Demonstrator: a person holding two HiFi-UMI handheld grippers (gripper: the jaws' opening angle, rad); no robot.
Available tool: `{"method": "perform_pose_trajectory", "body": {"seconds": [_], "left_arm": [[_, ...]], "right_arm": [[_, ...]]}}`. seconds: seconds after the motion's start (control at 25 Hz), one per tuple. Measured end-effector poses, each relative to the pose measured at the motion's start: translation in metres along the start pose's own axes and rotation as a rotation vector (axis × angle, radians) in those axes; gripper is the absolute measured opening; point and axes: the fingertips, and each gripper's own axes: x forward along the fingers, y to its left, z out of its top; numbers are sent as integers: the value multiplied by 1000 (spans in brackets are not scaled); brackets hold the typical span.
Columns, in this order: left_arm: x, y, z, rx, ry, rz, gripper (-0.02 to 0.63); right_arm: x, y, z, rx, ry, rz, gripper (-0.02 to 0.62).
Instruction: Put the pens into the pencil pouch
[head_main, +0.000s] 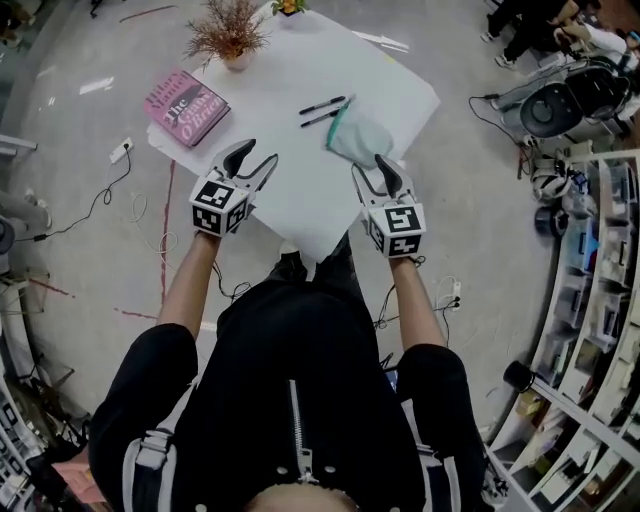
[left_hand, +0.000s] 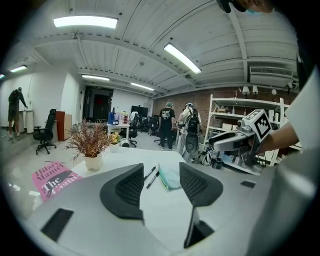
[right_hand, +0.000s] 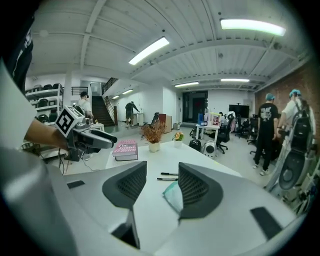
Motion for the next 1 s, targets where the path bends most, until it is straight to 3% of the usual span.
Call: {"method": "perform_pose_trajectory", "body": {"seconds": [0.32,0.52,1.0], "left_arm": [[41,22,-5,-27,35,46,244],[63,33,-12,-58,74,79,244],[109,55,-51,-109,179,90,244]], "right_arm": [[58,-32,-4,-40,98,74,195],[98,-38,-33,-83,234,173,196],[167,-69,-96,-225,494,268,213]]}}
